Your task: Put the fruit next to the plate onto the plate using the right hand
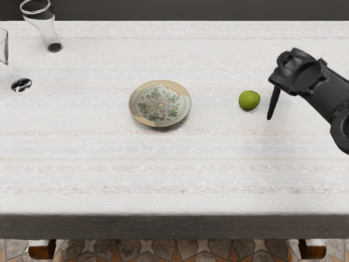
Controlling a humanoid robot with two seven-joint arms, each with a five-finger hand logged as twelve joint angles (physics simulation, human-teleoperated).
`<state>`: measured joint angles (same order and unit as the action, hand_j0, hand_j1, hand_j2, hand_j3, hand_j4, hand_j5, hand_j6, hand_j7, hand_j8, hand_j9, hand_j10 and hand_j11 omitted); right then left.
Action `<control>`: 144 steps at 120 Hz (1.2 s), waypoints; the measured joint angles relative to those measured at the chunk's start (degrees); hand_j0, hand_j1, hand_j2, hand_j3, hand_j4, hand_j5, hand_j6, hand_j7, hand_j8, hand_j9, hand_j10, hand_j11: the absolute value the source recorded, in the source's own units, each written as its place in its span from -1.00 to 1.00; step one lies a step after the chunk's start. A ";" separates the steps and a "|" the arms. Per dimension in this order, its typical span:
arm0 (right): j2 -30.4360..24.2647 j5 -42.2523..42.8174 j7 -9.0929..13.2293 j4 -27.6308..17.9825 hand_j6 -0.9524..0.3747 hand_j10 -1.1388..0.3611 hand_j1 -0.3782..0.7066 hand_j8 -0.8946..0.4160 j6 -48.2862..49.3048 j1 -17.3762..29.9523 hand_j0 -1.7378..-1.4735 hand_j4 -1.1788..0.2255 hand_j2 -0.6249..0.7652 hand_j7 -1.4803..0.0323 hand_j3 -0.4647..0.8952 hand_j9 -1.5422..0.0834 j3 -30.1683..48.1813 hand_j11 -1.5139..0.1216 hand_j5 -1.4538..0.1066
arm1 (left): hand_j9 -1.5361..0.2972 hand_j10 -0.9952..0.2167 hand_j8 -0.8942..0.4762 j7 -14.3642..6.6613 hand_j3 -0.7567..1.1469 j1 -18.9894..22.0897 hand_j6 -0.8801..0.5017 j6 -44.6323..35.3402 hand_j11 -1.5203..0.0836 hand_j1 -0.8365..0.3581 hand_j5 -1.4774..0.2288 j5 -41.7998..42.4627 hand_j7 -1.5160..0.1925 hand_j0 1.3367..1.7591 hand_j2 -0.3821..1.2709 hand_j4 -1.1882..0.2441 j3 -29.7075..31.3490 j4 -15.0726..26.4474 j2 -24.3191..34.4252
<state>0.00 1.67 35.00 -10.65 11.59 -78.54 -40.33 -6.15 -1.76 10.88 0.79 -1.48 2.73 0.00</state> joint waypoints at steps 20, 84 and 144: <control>0.00 1.03 -1.19 -0.49 0.43 0.51 -0.95 0.36 -0.69 0.26 -0.40 0.67 -0.10 0.96 -0.32 0.90 0.58 0.85 0.86 | 0.68 0.64 0.30 0.00 -0.20 0.00 0.27 -0.01 0.90 0.98 0.73 0.00 0.77 0.52 -0.54 0.66 -0.01 0.00 0.00; 0.00 1.59 -7.94 1.90 0.43 0.52 -0.95 0.36 8.67 -0.53 -0.40 0.68 -0.10 0.96 -0.32 0.90 2.52 0.85 0.86 | 0.68 0.64 0.30 0.00 -0.20 0.00 0.27 0.01 0.90 0.98 0.73 0.00 0.77 0.52 -0.54 0.66 0.00 0.00 0.00; -3.74 1.24 -1.35 -4.44 0.42 0.51 -0.94 0.35 18.04 -10.45 -0.40 0.67 -0.10 0.95 -0.32 0.89 14.38 0.85 0.86 | 0.68 0.64 0.30 0.00 -0.20 0.00 0.27 0.00 0.90 0.98 0.73 0.00 0.77 0.52 -0.54 0.66 0.01 0.00 0.00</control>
<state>-3.74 2.91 33.65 -15.09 29.63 -88.99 -25.95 -6.16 -1.76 10.88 0.79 -1.47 2.72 0.00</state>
